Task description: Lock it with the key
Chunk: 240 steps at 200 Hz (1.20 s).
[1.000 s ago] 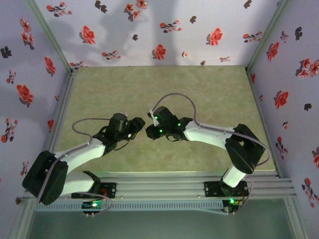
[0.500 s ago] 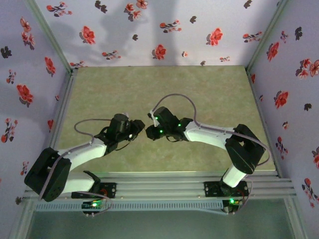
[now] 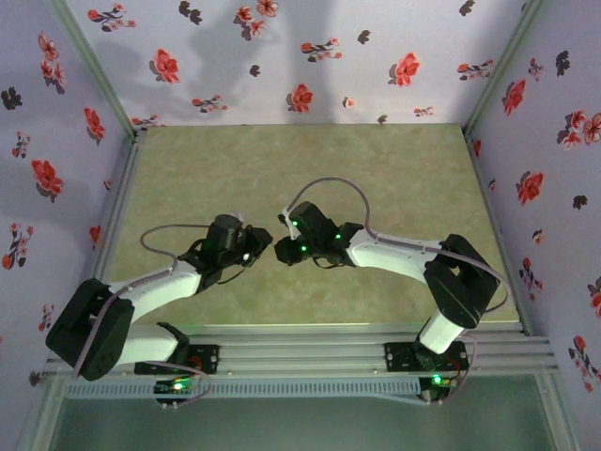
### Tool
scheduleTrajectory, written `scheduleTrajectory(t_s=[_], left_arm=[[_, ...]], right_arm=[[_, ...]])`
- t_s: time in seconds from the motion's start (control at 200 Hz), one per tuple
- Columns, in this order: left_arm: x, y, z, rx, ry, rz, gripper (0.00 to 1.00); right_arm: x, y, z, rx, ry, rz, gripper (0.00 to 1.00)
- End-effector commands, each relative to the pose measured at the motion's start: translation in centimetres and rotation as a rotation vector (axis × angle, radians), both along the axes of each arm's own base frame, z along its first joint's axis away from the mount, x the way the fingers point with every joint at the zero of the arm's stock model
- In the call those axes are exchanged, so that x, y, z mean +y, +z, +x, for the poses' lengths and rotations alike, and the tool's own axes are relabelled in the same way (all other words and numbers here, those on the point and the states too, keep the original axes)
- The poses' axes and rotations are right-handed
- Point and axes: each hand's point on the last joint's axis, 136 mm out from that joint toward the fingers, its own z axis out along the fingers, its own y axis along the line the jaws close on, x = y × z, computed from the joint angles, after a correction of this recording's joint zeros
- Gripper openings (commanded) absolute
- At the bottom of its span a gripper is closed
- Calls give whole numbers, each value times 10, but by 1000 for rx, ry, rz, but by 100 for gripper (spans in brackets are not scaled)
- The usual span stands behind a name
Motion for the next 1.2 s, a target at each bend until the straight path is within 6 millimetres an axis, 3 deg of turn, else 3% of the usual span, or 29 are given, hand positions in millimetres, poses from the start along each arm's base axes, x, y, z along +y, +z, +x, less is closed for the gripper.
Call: scheduleTrajectory(t_s=[0.0, 0.275, 0.455, 1.06, 1.195], left_arm=[[-4, 3, -1, -15, -21, -2, 13], [-4, 2, -1, -13, -26, 1, 0], [-5, 2, -1, -11, -27, 2, 0], [2, -1, -2, 2, -1, -1, 0], [5, 1, -2, 0, 1, 3, 0]], right_arm=[[1, 12, 2, -14, -6, 45, 19], [1, 12, 2, -13, -6, 45, 18], [1, 12, 1, -11, -2, 47, 19], [-1, 17, -2, -21, 10, 53, 43], [-1, 15, -3, -14, 15, 53, 44]])
